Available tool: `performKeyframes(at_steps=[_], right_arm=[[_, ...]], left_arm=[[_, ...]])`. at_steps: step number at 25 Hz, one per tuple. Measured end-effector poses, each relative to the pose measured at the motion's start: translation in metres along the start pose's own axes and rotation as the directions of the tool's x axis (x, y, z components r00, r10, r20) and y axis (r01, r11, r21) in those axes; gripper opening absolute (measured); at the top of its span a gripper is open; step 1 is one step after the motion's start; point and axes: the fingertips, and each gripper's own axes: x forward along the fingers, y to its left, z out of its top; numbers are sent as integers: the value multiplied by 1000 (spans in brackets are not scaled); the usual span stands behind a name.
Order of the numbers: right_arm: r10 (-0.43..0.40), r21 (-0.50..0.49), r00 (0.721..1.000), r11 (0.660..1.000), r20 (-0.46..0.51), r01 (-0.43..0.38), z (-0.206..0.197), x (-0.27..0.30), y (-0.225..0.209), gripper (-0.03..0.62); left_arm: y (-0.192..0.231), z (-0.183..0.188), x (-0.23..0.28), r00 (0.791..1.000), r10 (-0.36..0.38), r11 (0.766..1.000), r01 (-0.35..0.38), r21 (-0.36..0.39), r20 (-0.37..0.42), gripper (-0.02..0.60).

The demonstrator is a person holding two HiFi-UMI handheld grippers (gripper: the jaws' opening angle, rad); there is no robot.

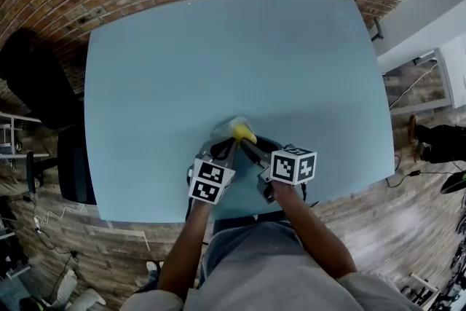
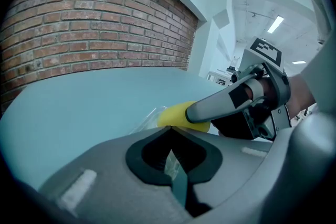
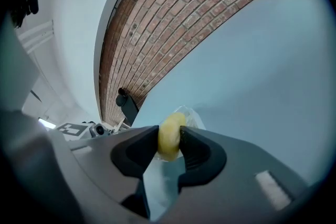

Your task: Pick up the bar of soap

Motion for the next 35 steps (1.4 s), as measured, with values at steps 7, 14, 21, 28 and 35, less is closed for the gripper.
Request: performKeyframes(at_steps=[7,14,21,28,35], right_arm=[[15,9,1000,1000,7,-15,1,-4,2,124],[30,16,999,999,14,-30,5,-6,8,124],[57,35,998,998,38,-58,12,-12,15,124],[90,40,994,995,67,-93,22,-18,25,124],[124,38,988,991,94,-128,32,-25,38,124]], left_arm=[[-3,0,-4,1000,-12,998,13,-57,20,3],[1,3,-9,999,-9,997,12,-78,37,3],[0,8,-13,999,-7,997,12,-78,52,3],[1,14,-20,997,1,997,5,-83,71,3],[3,23,-30,994,9,994,3,-113,111,3]])
